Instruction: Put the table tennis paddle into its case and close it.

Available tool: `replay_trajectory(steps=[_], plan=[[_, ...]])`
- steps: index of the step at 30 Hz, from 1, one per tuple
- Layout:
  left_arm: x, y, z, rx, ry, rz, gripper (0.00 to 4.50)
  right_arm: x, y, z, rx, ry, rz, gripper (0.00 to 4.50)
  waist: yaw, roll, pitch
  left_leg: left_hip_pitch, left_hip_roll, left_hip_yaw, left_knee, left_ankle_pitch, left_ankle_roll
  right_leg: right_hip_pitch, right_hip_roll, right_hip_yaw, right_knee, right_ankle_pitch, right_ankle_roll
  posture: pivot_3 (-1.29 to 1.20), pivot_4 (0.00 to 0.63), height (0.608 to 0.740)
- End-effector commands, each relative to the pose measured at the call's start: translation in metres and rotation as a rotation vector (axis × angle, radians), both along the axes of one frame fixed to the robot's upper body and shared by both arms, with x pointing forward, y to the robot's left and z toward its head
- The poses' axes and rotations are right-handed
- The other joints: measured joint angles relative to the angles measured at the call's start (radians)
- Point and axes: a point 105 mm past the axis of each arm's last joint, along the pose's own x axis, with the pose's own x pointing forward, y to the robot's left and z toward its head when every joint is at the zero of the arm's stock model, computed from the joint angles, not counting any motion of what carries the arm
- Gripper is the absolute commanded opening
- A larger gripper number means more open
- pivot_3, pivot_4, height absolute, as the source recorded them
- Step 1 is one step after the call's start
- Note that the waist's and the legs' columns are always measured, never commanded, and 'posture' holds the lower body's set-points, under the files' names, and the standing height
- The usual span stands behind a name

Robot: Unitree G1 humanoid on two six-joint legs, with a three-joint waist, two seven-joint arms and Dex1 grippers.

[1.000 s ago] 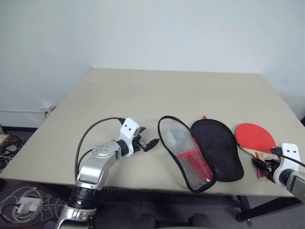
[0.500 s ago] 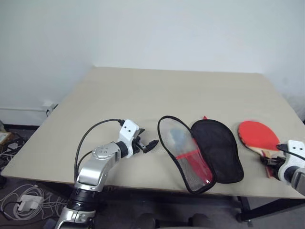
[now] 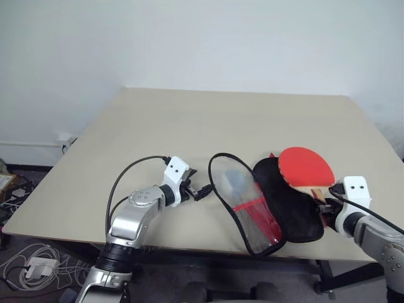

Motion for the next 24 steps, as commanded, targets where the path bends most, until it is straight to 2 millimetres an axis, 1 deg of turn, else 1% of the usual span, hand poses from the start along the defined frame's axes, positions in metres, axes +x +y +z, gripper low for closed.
replay_trajectory(steps=[1, 9, 14, 17, 22, 24], plan=[[0.004, -0.008, 0.012, -0.01, -0.053, -0.025, 4.5, 0.0, 0.01, 0.013, -0.022, -0.064, 0.005, 1.14, 0.0, 0.0, 0.0, 0.0, 0.0, 0.0, 0.0, 0.0, 0.0, 0.0, 0.0, 0.0, 0.0, 0.0, 0.0, 0.0, 0.0, 0.716], [0.005, -0.011, 0.008, -0.013, -0.045, -0.035, 4.5, -0.004, 0.039, 0.012, 0.044, -0.069, 0.046, 1.14, -0.006, 0.001, 0.0, 0.0, 0.001, 0.0, 0.0, 0.0, 0.0, -0.001, 0.001, 0.0, 0.001, 0.0, 0.0, 0.0, 0.0, 0.716], [0.006, -0.012, 0.008, -0.016, -0.043, -0.035, 4.5, -0.003, 0.045, 0.005, 0.05, -0.048, 0.048, 1.14, -0.007, 0.001, 0.0, 0.0, 0.0, 0.0, 0.0, 0.0, 0.0, -0.001, 0.001, 0.0, 0.001, 0.0, 0.0, 0.0, 0.0, 0.716], [0.005, -0.012, 0.008, -0.017, -0.044, -0.037, 4.5, -0.002, 0.039, -0.004, 0.034, -0.018, 0.028, 1.14, -0.01, 0.001, 0.0, 0.0, 0.0, 0.0, 0.0, 0.0, 0.0, -0.001, 0.001, 0.0, 0.001, 0.0, 0.0, 0.0, 0.0, 0.716], [0.005, -0.009, 0.01, -0.012, -0.053, -0.03, 4.5, -0.001, 0.022, -0.01, -0.028, -0.007, 0.008, 1.14, -0.013, 0.001, 0.0, 0.0, 0.0, 0.0, 0.0, 0.0, 0.0, 0.0, 0.001, 0.0, 0.001, 0.0, 0.0, 0.0, 0.0, 0.716], [0.004, -0.008, 0.01, -0.01, -0.054, -0.028, 4.5, -0.001, 0.019, -0.013, -0.031, 0.009, 0.014, 1.14, -0.012, 0.001, 0.0, 0.0, 0.0, 0.0, 0.0, 0.0, 0.0, 0.0, 0.001, 0.0, 0.0, 0.0, 0.0, 0.0, 0.0, 0.716]])
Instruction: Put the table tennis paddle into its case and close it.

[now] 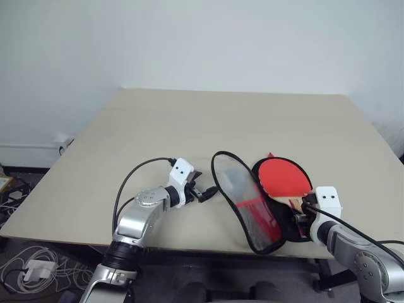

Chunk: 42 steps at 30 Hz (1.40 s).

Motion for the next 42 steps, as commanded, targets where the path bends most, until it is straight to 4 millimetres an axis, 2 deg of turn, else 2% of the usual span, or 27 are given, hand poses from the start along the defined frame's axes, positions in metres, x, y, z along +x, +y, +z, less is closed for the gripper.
replay_trajectory(steps=[1, 2, 3, 7, 10, 13, 15, 19, 23, 26, 30, 33, 36, 39, 42], plan=[[0.004, 0.0, 0.019, -0.003, -0.08, -0.008, 4.5, 0.005, -0.013, 0.005, -0.047, -0.029, -0.017, 1.14, 0.0, 0.0, 0.0, 0.0, 0.0, 0.0, 0.0, 0.0, 0.0, 0.0, 0.0, 0.0, 0.0, 0.0, 0.0, 0.0, 0.0, 0.716], [0.004, 0.0, 0.019, -0.004, -0.079, -0.006, 4.5, 0.004, -0.011, 0.005, -0.044, -0.025, 0.004, 1.14, 0.0, 0.0, 0.0, 0.0, 0.0, 0.0, 0.0, 0.0, 0.0, 0.0, 0.0, 0.0, 0.0, 0.0, 0.0, 0.0, 0.0, 0.716], [0.004, 0.0, 0.02, -0.006, -0.08, -0.005, 4.5, 0.003, -0.006, 0.004, -0.049, -0.02, 0.046, 1.88, 0.0, 0.0, 0.0, 0.0, 0.0, 0.0, 0.0, 0.0, 0.0, 0.001, 0.0, 0.0, 0.0, 0.0, 0.0, 0.0, 0.0, 0.716], [0.004, 0.0, 0.021, -0.008, -0.083, -0.004, 4.5, 0.005, -0.005, 0.006, -0.041, -0.023, 0.041, 3.23, -0.006, 0.0, 0.0, 0.0, 0.0, -0.001, 0.0, 0.0, 0.0, 0.001, 0.0, -0.001, 0.0, 0.0, 0.0, 0.0, 0.0, 0.716], [0.003, -0.001, 0.023, -0.023, -0.072, -0.016, 4.5, 0.007, 0.001, 0.026, 0.025, -0.094, 0.095, 4.25, -0.006, 0.0, 0.0, 0.0, 0.0, -0.001, 0.0, 0.0, 0.0, 0.001, 0.0, 0.0, 0.0, 0.0, 0.0, 0.0, 0.0, 0.716], [0.002, -0.002, 0.035, -0.042, -0.078, -0.052, 4.5, 0.006, 0.005, 0.066, 0.154, -0.229, 0.175, 4.25, -0.006, 0.0, 0.0, 0.0, 0.0, -0.001, 0.0, 0.0, 0.0, 0.0, 0.0, 0.0, 0.0, 0.0, 0.0, 0.0, 0.0, 0.716], [0.0, -0.004, 0.042, -0.045, -0.085, -0.087, 4.5, 0.003, 0.005, 0.083, 0.211, -0.291, 0.21, 4.25, -0.006, 0.0, 0.0, 0.0, 0.0, -0.001, 0.0, 0.0, 0.0, 0.001, 0.0, -0.001, 0.0, 0.0, 0.0, 0.0, 0.0, 0.716], [-0.016, -0.014, 0.056, -0.02, -0.108, -0.26, 4.5, 0.005, -0.003, 0.112, 0.324, -0.442, 0.237, 4.25, -0.006, -0.001, 0.0, 0.0, 0.001, -0.002, 0.0, 0.0, 0.0, 0.002, 0.0, -0.002, -0.001, 0.0, 0.0, 0.0, 0.0, 0.716], [-0.022, -0.032, 0.062, -0.033, -0.097, -0.377, 4.5, 0.008, -0.014, 0.132, 0.316, -0.598, 0.218, 4.25, -0.006, 0.0, 0.0, 0.001, 0.0, -0.001, 0.0, 0.0, 0.0, 0.002, 0.0, -0.002, -0.001, 0.0, 0.0, 0.0, 0.0, 0.716], [-0.016, -0.047, 0.062, -0.036, -0.107, -0.398, 4.5, 0.011, -0.016, 0.135, 0.307, -0.646, 0.2, 4.25, -0.006, -0.001, 0.0, 0.001, 0.0, -0.001, 0.001, 0.0, 0.0, 0.003, 0.0, -0.001, -0.001, 0.0, 0.0, 0.0, 0.0, 0.716], [0.0, -0.092, 0.071, -0.07, -0.17, -0.424, 4.5, 0.015, -0.018, 0.141, 0.342, -0.713, 0.165, 4.25, -0.006, -0.001, 0.0, 0.001, 0.0, -0.002, 0.001, 0.0, 0.0, 0.004, 0.0, -0.002, -0.001, 0.0, 0.0, 0.0, 0.0, 0.716], [0.007, -0.112, 0.076, -0.089, -0.191, -0.433, 4.5, 0.018, -0.019, 0.141, 0.346, -0.72, 0.14, 4.25, -0.007, -0.001, 0.0, 0.001, -0.001, -0.001, 0.002, 0.0, 0.001, 0.004, 0.0, -0.001, -0.002, 0.0, 0.001, 0.0, 0.0, 0.716], [0.012, -0.146, 0.08, -0.104, -0.183, -0.447, 4.5, 0.024, -0.026, 0.139, 0.354, -0.731, 0.069, 4.25, -0.007, -0.001, 0.0, 0.001, 0.0, -0.001, 0.002, 0.0, 0.001, 0.003, 0.0, -0.001, -0.001, 0.0, 0.001, 0.0, 0.0, 0.716], [0.009, -0.156, 0.07, -0.064, -0.162, -0.472, 4.5, 0.027, -0.029, 0.136, 0.342, -0.728, 0.038, 4.25, -0.007, 0.0, 0.0, 0.001, 0.0, 0.0, 0.002, 0.0, 0.001, 0.004, 0.0, -0.001, -0.002, 0.0, 0.001, 0.0, 0.0, 0.716], [-0.002, -0.153, 0.063, -0.047, -0.114, -0.519, 4.5, 0.027, -0.033, 0.131, 0.345, -0.715, 0.002, 4.25, -0.009, 0.0, 0.0, 0.001, 0.0, 0.0, 0.001, 0.0, 0.001, 0.002, 0.0, 0.0, -0.001, 0.0, 0.001, 0.0, 0.0, 0.716]])
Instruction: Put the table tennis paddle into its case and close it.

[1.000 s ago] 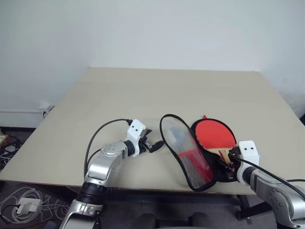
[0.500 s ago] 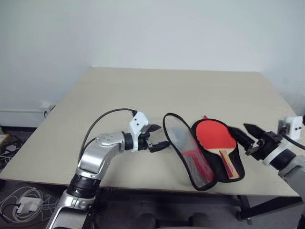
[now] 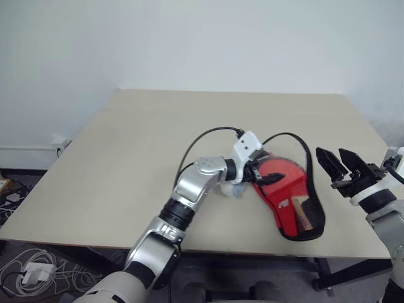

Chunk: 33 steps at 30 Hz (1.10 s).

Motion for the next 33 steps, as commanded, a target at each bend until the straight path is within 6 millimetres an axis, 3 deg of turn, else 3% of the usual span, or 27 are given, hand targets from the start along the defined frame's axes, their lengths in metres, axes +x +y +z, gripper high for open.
replay_trajectory(steps=[1, 6, 9, 12, 16, 22, 27, 33], plan=[[-0.008, 0.007, 0.001, 0.029, 0.016, -0.031, 4.5, -0.001, -0.005, 0.003, 0.011, -0.024, -0.041, 4.25, 0.0, 0.001, 0.0, 0.0, 0.0, 0.0, 0.0, 0.0, 0.0, 0.0, 0.0, 0.0, 0.0, 0.0, 0.0, 0.0, 0.0, 0.716], [-0.025, 0.029, -0.015, 0.112, 0.095, -0.032, 4.5, -0.004, -0.001, -0.015, -0.014, 0.042, -0.019, 4.25, 0.001, 0.001, 0.0, 0.0, 0.0, 0.0, 0.0, 0.0, 0.0, 0.0, 0.0, 0.0, 0.001, 0.0, 0.0, 0.0, 0.0, 0.716], [-0.035, 0.044, -0.028, 0.179, 0.206, -0.009, 4.5, -0.009, 0.005, -0.038, -0.168, 0.133, 0.051, 4.25, 0.003, 0.001, 0.0, 0.0, 0.0, 0.0, 0.0, 0.0, 0.0, 0.0, 0.0, 0.0, 0.001, 0.0, 0.0, 0.0, 0.0, 0.716], [-0.041, 0.047, -0.037, 0.2, 0.328, 0.015, 4.5, -0.008, 0.003, -0.048, -0.208, 0.164, 0.062, 4.25, 0.002, 0.001, 0.0, 0.001, 0.0, -0.001, 0.001, 0.0, 0.0, 0.002, 0.0, 0.0, 0.0, 0.0, 0.0, 0.0, 0.0, 0.716], [-0.053, 0.038, -0.044, 0.203, 0.49, -0.031, 4.5, 0.0, 0.003, -0.049, -0.21, 0.156, 0.052, 4.25, 0.001, 0.001, 0.0, 0.002, 0.001, 0.0, 0.001, 0.0, 0.0, 0.003, 0.0, 0.0, 0.001, 0.0, 0.0, 0.0, 0.0, 0.716], [-0.047, 0.026, -0.051, 0.201, 0.599, 0.02, 4.5, 0.004, 0.007, -0.05, -0.203, 0.142, 0.05, 4.25, 0.003, 0.001, 0.0, 0.002, 0.001, -0.001, 0.001, 0.0, 0.0, 0.002, 0.0, 0.0, 0.0, 0.0, 0.0, 0.0, 0.0, 0.716], [-0.032, 0.006, -0.046, 0.101, 0.752, 0.119, 4.5, 0.003, -0.002, -0.044, -0.202, 0.117, 0.012, 4.25, 0.003, 0.001, 0.0, 0.001, -0.001, -0.002, 0.002, 0.0, 0.0, 0.003, -0.001, -0.001, 0.0, 0.0, 0.0, 0.0, 0.0, 0.716], [-0.04, -0.019, -0.04, 0.066, 0.896, 0.097, 4.5, 0.004, -0.006, -0.045, -0.202, 0.116, -0.014, 4.25, 0.001, 0.001, 0.0, 0.001, 0.0, -0.001, 0.002, 0.0, 0.0, 0.002, 0.0, 0.0, 0.0, 0.0, 0.001, 0.0, 0.0, 0.716]])
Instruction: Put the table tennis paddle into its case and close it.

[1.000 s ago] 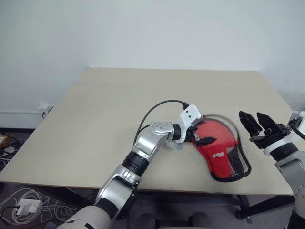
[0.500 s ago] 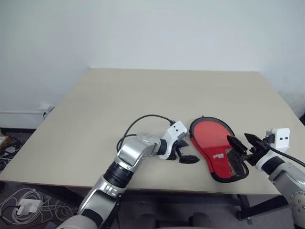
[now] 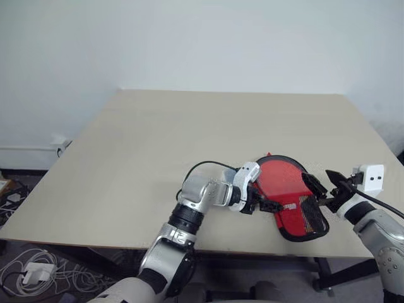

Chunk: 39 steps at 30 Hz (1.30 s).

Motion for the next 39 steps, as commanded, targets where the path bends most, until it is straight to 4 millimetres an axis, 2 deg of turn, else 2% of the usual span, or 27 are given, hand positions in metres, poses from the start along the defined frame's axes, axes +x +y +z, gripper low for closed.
replay_trajectory(steps=[1, 6, 10, 17, 24, 29, 32, 39], plan=[[-0.001, -0.016, 0.013, -0.037, 0.039, -0.004, 4.5, 0.002, -0.002, 0.011, -0.009, -0.055, -0.019, 4.25, 0.0, 0.0, 0.0, 0.0, 0.0, 0.0, 0.0, 0.0, 0.0, 0.0, 0.0, 0.0, 0.0, 0.0, 0.0, 0.0, 0.0, 0.716], [0.004, -0.027, 0.007, -0.032, 0.094, 0.064, 4.5, 0.005, -0.009, 0.011, -0.012, -0.057, -0.057, 4.25, 0.0, 0.0, 0.0, 0.001, 0.0, 0.0, 0.0, 0.0, 0.0, 0.001, 0.0, 0.0, 0.0, 0.0, 0.0, 0.0, 0.0, 0.716], [-0.002, -0.043, 0.01, -0.09, 0.178, 0.069, 4.5, 0.007, -0.012, 0.012, -0.011, -0.067, -0.076, 4.25, 0.0, -0.001, 0.0, 0.005, 0.0, 0.001, 0.0, 0.0, 0.0, 0.004, 0.0, 0.001, 0.0, 0.0, 0.0, 0.0, 0.0, 0.716], [-0.002, -0.051, 0.005, -0.074, 0.216, 0.098, 4.5, 0.008, -0.012, 0.016, 0.012, -0.088, -0.095, 4.25, 0.0, -0.003, -0.001, 0.012, 0.0, 0.001, -0.001, 0.0, 0.0, 0.011, 0.0, 0.001, 0.0, 0.0, 0.0, 0.0, 0.0, 0.716], [0.015, -0.044, -0.009, 0.065, 0.062, 0.183, 4.5, 0.002, -0.001, 0.003, -0.016, -0.015, -0.033, 4.25, 0.0, -0.008, -0.005, 0.017, 0.001, 0.0, -0.001, 0.0, 0.0, 0.016, 0.0, 0.0, -0.001, 0.0, 0.0, 0.0, 0.0, 0.716], [0.013, -0.051, -0.014, 0.088, 0.033, 0.177, 4.5, -0.001, 0.009, -0.011, -0.086, 0.045, 0.028, 4.25, 0.0, -0.011, -0.006, 0.019, 0.001, 0.0, -0.001, -0.002, 0.005, 0.019, 0.0, 0.0, -0.002, 0.001, 0.0, 0.0, 0.0, 0.716], [0.01, -0.055, -0.017, 0.096, 0.032, 0.17, 3.84, 0.005, 0.006, -0.011, -0.095, 0.037, 0.002, 4.29, 0.0, -0.012, -0.007, 0.02, 0.001, 0.0, -0.001, -0.002, 0.005, 0.019, 0.0, 0.001, -0.001, 0.001, 0.001, 0.0, 0.0, 0.716], [0.012, -0.053, -0.019, 0.074, 0.095, 0.202, 1.19, 0.011, 0.001, -0.005, -0.071, 0.003, -0.031, 4.29, 0.001, -0.012, -0.007, 0.018, 0.0, 0.0, -0.001, 0.0, 0.001, 0.018, 0.0, 0.0, -0.002, 0.001, 0.001, 0.0, 0.0, 0.716]])
